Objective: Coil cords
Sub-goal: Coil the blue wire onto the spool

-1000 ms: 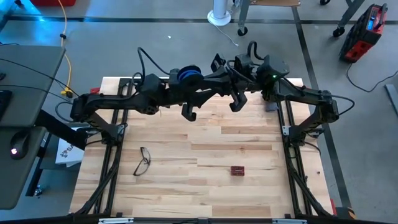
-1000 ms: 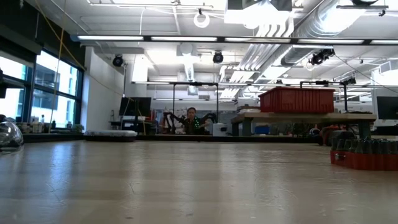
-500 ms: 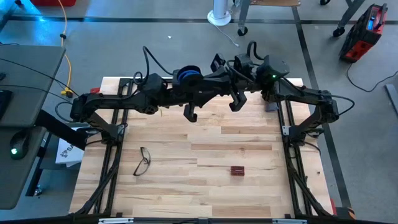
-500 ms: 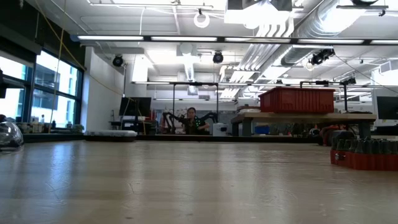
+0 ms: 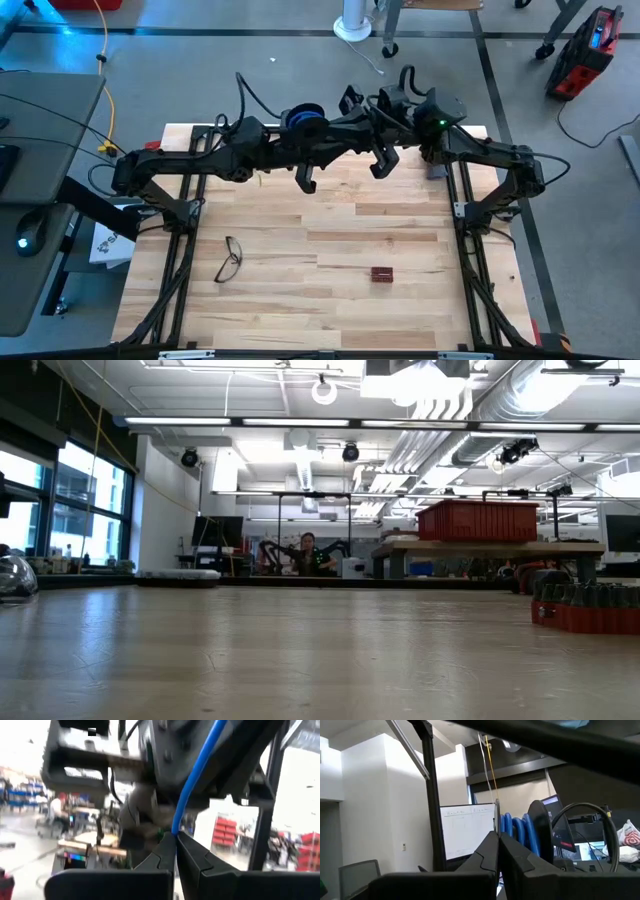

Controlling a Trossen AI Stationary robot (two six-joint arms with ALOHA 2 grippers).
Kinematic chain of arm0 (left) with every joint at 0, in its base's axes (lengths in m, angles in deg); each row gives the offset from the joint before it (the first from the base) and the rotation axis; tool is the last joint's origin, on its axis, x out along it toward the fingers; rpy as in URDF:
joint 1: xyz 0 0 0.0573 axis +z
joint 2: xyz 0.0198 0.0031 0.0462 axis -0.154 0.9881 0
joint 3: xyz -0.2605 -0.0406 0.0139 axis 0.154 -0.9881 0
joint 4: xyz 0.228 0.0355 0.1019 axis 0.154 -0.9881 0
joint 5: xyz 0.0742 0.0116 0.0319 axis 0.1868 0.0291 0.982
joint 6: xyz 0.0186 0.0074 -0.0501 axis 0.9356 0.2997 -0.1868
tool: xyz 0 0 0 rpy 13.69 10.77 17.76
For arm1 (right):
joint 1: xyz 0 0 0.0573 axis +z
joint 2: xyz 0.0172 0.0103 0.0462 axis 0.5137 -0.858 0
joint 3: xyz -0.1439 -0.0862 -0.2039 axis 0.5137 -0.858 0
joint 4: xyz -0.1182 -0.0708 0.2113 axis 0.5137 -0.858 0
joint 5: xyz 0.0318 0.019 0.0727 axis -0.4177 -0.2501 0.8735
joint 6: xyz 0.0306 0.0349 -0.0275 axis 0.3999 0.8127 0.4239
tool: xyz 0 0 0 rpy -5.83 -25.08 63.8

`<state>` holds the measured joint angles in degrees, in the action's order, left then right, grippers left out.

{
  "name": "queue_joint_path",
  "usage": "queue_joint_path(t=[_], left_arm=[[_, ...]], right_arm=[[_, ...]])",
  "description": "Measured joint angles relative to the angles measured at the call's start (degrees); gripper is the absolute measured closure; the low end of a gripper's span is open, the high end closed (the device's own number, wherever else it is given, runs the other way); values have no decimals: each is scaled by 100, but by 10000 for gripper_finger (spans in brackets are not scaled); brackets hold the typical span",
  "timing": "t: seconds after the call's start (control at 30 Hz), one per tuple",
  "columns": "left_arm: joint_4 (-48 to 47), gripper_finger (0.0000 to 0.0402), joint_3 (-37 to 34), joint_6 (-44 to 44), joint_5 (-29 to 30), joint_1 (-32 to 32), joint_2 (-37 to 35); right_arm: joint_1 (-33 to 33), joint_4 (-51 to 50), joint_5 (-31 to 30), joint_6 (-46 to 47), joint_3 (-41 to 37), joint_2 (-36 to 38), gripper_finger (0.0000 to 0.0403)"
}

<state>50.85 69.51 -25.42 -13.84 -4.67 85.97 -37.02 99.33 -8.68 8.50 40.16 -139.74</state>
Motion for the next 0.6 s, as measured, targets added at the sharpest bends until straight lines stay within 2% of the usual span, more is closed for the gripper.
queue_joint_path(t=[0.37, 0.6], left_arm=[[-1740, 401, 7, -254, -621, -39, -362], [-3128, 400, 4, -304, -624, -72, -845]], right_arm=[[0, -22, 11, -302, -2, 133, 403], [-81, -629, -89, -638, -2, 306, 403]])
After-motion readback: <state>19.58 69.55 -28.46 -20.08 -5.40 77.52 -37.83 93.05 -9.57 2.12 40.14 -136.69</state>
